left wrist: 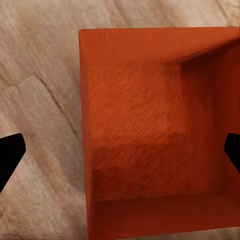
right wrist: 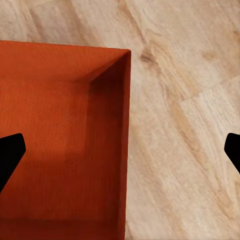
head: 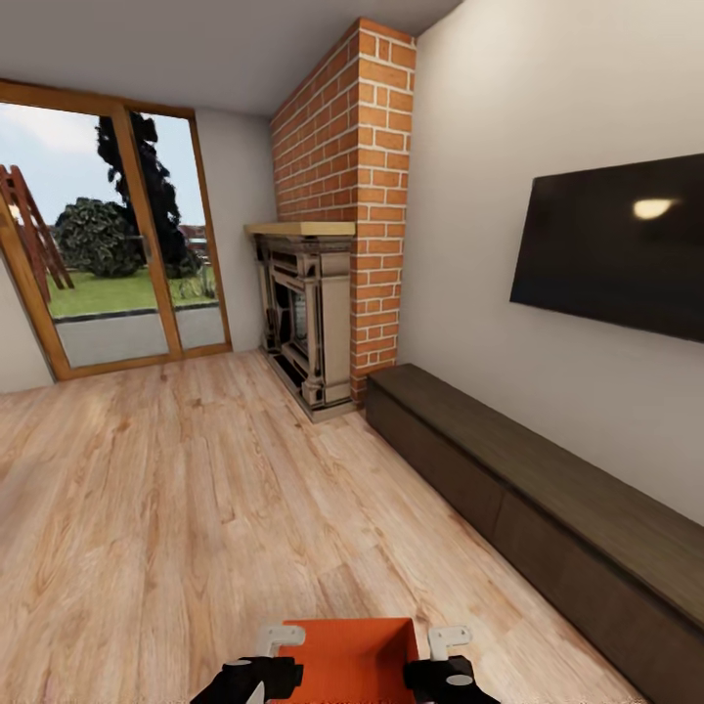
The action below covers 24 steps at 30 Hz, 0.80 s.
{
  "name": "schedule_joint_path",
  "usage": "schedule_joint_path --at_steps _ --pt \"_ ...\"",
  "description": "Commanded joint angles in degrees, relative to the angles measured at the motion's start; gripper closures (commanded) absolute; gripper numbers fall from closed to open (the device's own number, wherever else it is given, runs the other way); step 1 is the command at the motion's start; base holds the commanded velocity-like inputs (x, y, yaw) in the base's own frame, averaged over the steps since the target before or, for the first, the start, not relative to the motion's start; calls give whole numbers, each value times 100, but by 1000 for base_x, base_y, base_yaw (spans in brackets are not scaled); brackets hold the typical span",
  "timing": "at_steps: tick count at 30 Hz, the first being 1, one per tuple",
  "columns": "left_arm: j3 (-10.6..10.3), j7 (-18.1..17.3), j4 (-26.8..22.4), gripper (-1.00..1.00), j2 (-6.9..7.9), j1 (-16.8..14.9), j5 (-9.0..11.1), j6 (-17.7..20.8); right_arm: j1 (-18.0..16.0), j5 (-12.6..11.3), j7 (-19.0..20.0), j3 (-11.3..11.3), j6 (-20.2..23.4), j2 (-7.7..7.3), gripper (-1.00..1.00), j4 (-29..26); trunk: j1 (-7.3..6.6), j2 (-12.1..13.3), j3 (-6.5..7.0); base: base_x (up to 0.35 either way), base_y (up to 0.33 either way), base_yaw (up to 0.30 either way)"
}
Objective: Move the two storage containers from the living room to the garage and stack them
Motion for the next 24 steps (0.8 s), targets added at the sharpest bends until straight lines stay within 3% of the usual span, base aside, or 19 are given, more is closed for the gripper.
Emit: schedule_joint_path --at_steps 1,7,24 --pt "6 14 -11 -100 -2 -1 -14 33 -4 -49 -30 49 -2 -1 -100 -4 22 -45 -34 0 0 59" --pt "7 12 -17 -100 0 -1 -14 33 -4 -49 -27 49 -15 0 -100 -4 154 -285 -196 0 0 62" --pt "15 18 -28 -100 0 -1 -6 14 -4 -66 -29 49 -26 -7 -100 -4 154 -285 -289 0 0 15"
